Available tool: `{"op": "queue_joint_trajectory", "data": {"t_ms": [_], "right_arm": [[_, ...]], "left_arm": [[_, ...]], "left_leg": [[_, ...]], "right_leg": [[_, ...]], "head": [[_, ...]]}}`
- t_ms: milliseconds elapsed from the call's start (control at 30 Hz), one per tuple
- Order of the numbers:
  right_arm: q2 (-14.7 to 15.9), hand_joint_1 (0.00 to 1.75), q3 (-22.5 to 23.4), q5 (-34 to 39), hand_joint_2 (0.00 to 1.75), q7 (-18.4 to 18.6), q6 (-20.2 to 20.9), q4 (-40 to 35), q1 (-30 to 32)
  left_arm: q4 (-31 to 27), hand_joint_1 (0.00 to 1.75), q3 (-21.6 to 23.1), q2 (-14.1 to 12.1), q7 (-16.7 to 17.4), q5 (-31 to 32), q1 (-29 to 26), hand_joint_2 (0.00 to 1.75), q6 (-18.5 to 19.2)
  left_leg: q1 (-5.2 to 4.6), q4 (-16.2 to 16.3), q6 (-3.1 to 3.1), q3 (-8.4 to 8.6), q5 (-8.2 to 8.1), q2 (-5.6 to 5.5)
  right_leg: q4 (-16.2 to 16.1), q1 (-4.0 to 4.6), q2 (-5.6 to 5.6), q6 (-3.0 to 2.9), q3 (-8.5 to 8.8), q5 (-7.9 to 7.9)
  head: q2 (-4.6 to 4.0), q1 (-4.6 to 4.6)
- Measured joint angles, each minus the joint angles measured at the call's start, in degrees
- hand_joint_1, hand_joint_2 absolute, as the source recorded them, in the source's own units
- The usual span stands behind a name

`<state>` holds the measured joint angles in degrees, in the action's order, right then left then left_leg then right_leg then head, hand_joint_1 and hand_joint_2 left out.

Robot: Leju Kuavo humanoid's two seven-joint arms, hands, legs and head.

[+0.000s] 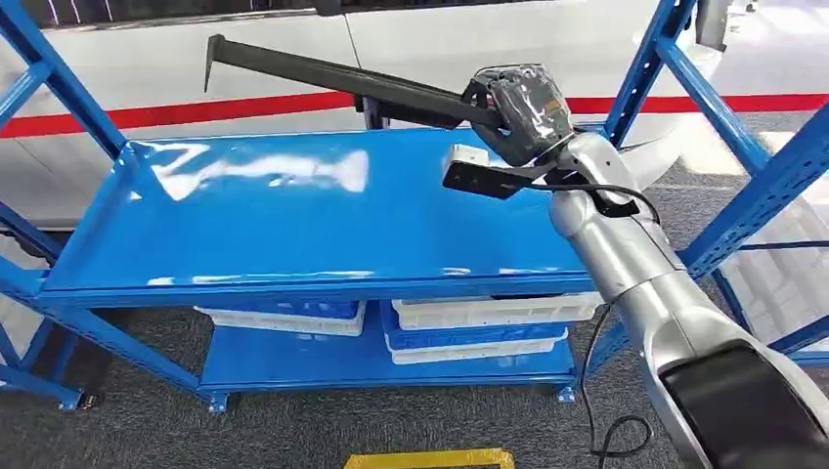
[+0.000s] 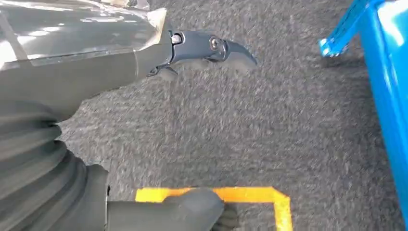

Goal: Take the parts from the cabinet and place them on the table.

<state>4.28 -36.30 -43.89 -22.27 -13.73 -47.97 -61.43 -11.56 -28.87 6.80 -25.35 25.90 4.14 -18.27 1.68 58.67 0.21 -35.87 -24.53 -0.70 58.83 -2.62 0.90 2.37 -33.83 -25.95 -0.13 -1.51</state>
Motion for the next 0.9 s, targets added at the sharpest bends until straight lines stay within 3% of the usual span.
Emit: {"op": "queue_joint_trajectory", "data": {"t_ms": [33,100,133,167,200,233,300,333,400,433,467,500,533,567,600,633,667,700,733,767,800,833,867,900], "right_arm": [[0.07,1.62,0.04,0.00,1.75,0.09,-0.04,-0.62,0.18],[0.37,1.62,0.26,0.02,1.75,0.22,-0.13,-1.27,0.37],[0.52,1.62,0.26,0.02,1.75,0.39,-0.22,-1.47,0.59],[0.66,1.62,0.26,0.02,1.75,0.55,-0.31,-1.60,0.95],[0.76,1.62,0.33,0.02,1.75,0.66,-0.39,-1.71,1.35],[0.87,1.62,0.39,0.02,1.75,0.70,-0.44,-1.80,1.59],[1.07,1.62,0.61,0.07,1.75,0.70,-0.50,-2.28,1.65],[1.13,1.62,0.81,0.11,1.75,0.72,-0.70,-2.56,1.64],[1.20,1.62,0.90,0.15,1.75,0.76,-0.87,-2.76,1.49],[1.20,1.62,0.90,0.13,1.75,0.76,-0.88,-2.80,1.55],[1.25,1.62,0.92,0.13,1.75,0.76,-0.90,-2.87,1.57],[1.40,1.62,1.07,0.13,1.75,0.76,-0.90,-2.94,1.57],[1.62,1.62,1.22,0.17,1.75,0.76,-0.92,-3.00,1.51],[1.66,1.62,1.22,0.15,1.75,0.76,-0.92,-3.00,1.38],[1.75,1.62,1.27,0.17,1.75,0.81,-0.94,-3.00,1.45],[1.77,1.62,1.29,0.17,1.75,0.85,-0.96,-3.00,1.57],[1.79,1.62,1.31,0.17,1.75,0.92,-0.96,-3.00,1.65],[1.81,1.62,1.38,0.17,1.75,1.03,-0.96,-3.00,1.69],[1.79,1.62,1.53,0.17,1.75,1.09,-0.96,-3.00,1.67],[1.75,1.62,1.75,0.15,1.75,1.11,-0.96,-3.00,1.59],[1.68,1.62,1.81,0.11,1.75,1.11,-0.96,-3.00,1.43],[1.59,1.62,1.86,0.02,1.75,1.12,-0.94,-3.00,1.20],[1.36,1.62,1.88,-0.04,1.75,1.14,-0.92,-3.00,0.96],[1.14,1.62,1.90,-0.15,1.75,1.11,-0.92,-2.96,0.90]], "left_arm": [[0.00,0.00,0.07,0.02,-0.02,0.11,-0.02,1.75,0.00],[0.00,0.00,0.33,-0.04,-0.04,0.44,0.13,1.75,0.00],[0.00,0.00,0.35,-0.06,-0.04,0.50,0.14,1.75,0.02],[0.00,0.00,0.35,-0.06,-0.04,0.52,0.13,1.75,0.04],[0.00,0.00,0.35,-0.06,-0.07,0.55,0.13,1.75,0.04],[0.00,0.00,0.37,-0.06,-0.09,0.59,0.14,1.75,0.02],[0.00,0.00,0.37,-0.15,-0.33,0.68,0.26,1.75,0.00],[-0.04,0.00,0.39,-0.33,-0.42,0.70,0.45,1.75,0.00],[-0.02,0.00,0.46,-0.30,-0.61,0.94,0.60,1.75,-0.09],[-0.02,0.00,0.46,-0.35,-0.61,0.94,0.62,1.75,-0.15],[-0.02,0.00,0.46,-0.41,-0.59,0.94,0.63,1.75,-0.17],[-0.02,0.00,0.48,-0.33,-0.59,0.94,0.66,1.75,-0.17],[-0.02,0.00,0.50,-0.28,-0.61,0.94,0.77,1.75,-0.17],[-0.02,0.00,0.50,-0.30,-0.61,0.94,0.86,1.75,-0.17],[-0.02,0.00,0.50,-0.33,-0.61,0.94,0.89,1.75,-0.17],[-0.02,0.00,0.50,-0.30,-0.61,0.94,0.89,1.75,-0.15],[-0.02,0.00,0.50,-0.30,-0.61,0.94,0.90,1.75,-0.09],[-0.02,0.00,0.50,-0.30,-0.61,0.94,0.90,1.75,0.00],[-0.02,0.00,0.50,-0.30,-0.61,0.94,0.91,1.75,-0.02],[-0.02,0.00,0.50,-0.30,-0.61,0.94,0.92,1.75,-0.04],[-0.02,0.00,0.50,-0.30,-0.61,0.94,0.94,1.75,-0.07],[-0.02,0.00,0.50,-0.33,-0.61,0.94,0.94,1.75,-0.11],[-0.02,0.00,0.50,-0.33,-0.61,0.92,0.97,1.75,-0.18],[-0.02,0.00,0.50,-0.35,-0.63,0.74,0.96,1.75,-0.20]], "left_leg": [[-0.05,2.08,-0.23,-0.75,-2.25,0.42],[-0.03,10.29,-0.56,-3.78,-7.43,0.52],[-0.04,14.25,-0.59,-5.21,-9.17,0.52],[-0.04,16.66,-0.51,-5.84,-9.73,0.52],[-0.05,16.06,-0.23,-5.02,-8.79,0.52],[-0.12,13.28,0.16,-3.12,-7.11,0.52],[-0.61,3.49,1.43,3.09,-3.36,0.48],[-0.90,0.31,2.02,4.86,-4.45,0.53],[-1.58,-0.01,1.82,4.81,-3.73,0.50],[-1.77,-0.03,1.95,4.70,-3.64,0.49],[-1.93,-0.27,2.33,4.59,-3.13,0.49],[-1.17,-1.65,2.69,4.75,-1.89,0.71],[-1.41,-2.01,2.86,4.34,-1.23,0.89],[-1.39,-1.97,3.48,3.75,-0.75,0.96],[-1.45,-1.97,3.35,3.13,-0.35,0.97],[-1.52,-1.96,3.47,2.47,0.12,0.97],[-1.54,-1.91,3.40,1.78,0.62,0.97],[-1.54,-1.90,3.34,1.12,1.11,0.95],[-1.54,-1.82,3.21,0.39,1.62,0.94],[-1.53,-1.68,3.00,-0.29,2.05,0.90],[-1.53,-1.41,2.79,-0.77,2.37,0.86],[-1.55,-0.96,2.48,-1.27,2.58,0.84],[-1.94,-0.51,2.19,-2.05,2.82,0.78],[-1.91,-0.52,1.80,-2.25,3.32,0.82]], "right_leg": [[0.00,0.12,0.01,-0.42,-0.28,0.26],[0.02,0.42,-0.12,-1.08,-0.87,0.64],[0.03,0.65,-0.19,-1.30,-1.13,0.79],[0.04,0.87,-0.23,-1.65,-1.39,1.01],[0.04,1.10,-0.23,-1.85,-1.60,1.17],[0.04,1.31,-0.24,-1.99,-1.75,1.31],[0.03,1.56,-0.22,-1.99,-1.90,1.72],[0.00,1.52,-0.28,-1.86,-1.96,1.89],[-0.04,1.38,-0.44,-1.04,-2.17,2.44],[-0.12,1.14,-0.48,-0.75,-2.18,2.64],[-0.49,1.15,-0.47,-0.08,-2.15,3.10],[-0.13,1.63,-0.49,0.16,-2.56,2.77],[1.38,1.57,-0.64,-0.24,-3.66,0.86],[4.47,1.58,-0.63,-0.86,-4.79,-1.63],[8.88,1.57,-0.64,-1.24,-6.16,-4.26],[13.28,1.54,-0.64,-1.32,-7.43,-6.38],[16.28,1.54,-0.64,-1.03,-8.07,-7.23],[17.07,1.54,-0.64,-0.59,-7.68,-6.85],[15.37,1.53,-0.64,0.08,-5.93,-5.43],[11.39,1.53,-0.65,0.66,-3.08,-3.56],[7.08,1.52,-0.66,0.85,-0.16,-2.41],[2.16,1.47,-0.69,0.54,3.02,-2.67],[-0.95,1.99,-0.62,0.07,5.18,-3.68],[-0.97,2.09,-0.46,-0.06,4.61,-3.73]], "head": [[0.00,-0.29],[0.00,-0.26],[0.00,-0.20],[0.00,-0.24],[0.00,-0.20],[0.00,-0.22],[0.00,-0.22],[0.00,-0.11],[0.00,-0.29],[0.00,-0.31],[0.00,-0.26],[0.00,-0.22],[0.00,-0.17],[0.00,0.04],[0.00,0.06],[0.00,0.00],[0.00,0.11],[0.00,0.09],[0.00,0.06],[0.00,0.13],[0.00,0.09],[0.00,0.09],[0.00,0.11],[0.00,-0.05]]}}
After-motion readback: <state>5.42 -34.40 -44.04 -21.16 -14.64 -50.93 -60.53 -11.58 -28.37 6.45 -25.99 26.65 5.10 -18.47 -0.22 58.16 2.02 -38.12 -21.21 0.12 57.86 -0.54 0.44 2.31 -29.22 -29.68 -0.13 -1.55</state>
